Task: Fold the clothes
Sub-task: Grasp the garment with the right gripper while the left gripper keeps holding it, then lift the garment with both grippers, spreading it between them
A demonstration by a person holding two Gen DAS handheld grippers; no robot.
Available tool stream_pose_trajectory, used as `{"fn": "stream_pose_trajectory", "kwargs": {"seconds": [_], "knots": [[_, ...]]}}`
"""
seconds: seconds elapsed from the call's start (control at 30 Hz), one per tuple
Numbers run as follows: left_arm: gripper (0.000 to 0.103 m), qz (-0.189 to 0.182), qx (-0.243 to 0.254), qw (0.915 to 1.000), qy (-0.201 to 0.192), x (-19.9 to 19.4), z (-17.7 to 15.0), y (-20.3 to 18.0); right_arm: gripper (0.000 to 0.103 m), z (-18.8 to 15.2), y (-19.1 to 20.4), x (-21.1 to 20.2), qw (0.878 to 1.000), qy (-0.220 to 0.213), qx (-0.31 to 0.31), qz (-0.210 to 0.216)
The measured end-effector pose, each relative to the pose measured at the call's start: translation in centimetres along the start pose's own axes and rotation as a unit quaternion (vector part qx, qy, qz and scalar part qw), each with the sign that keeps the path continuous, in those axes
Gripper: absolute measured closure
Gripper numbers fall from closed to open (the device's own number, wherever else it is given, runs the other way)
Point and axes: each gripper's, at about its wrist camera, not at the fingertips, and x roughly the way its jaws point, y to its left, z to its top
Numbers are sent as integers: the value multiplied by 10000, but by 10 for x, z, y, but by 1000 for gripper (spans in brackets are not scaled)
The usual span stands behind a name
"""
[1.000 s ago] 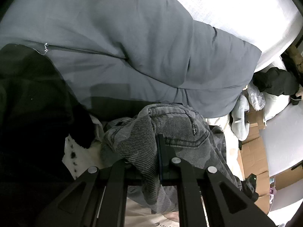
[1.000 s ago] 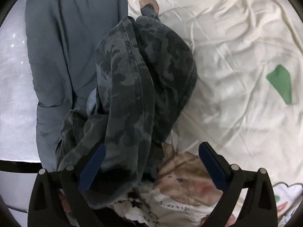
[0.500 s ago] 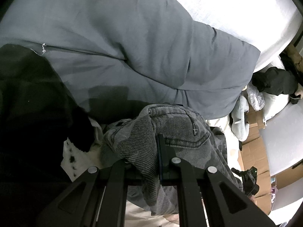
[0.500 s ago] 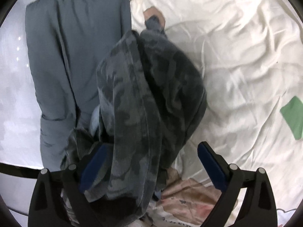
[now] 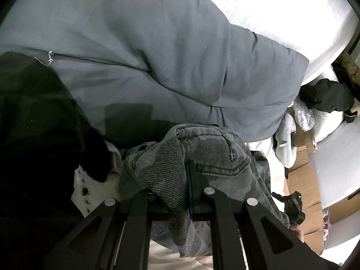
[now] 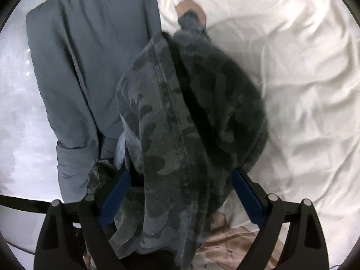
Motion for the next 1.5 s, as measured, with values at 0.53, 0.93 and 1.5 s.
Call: {"fn": "stream_pose_trajectory", "kwargs": {"seconds": [0.53, 0.93, 1.5], "knots": [[95, -145, -139, 9998, 38, -6, -4, -10, 91, -9, 21, -22, 9985, 360, -388, -135], [95, -898, -431, 9949, 163, -33, -20, -57, 92, -68, 49, -159, 9976, -458, -305, -413], [95, -2063, -97, 9774, 447, -67, -39, -150, 93, -174, 61, -324, 9829, -1634, 5, -847]]}}
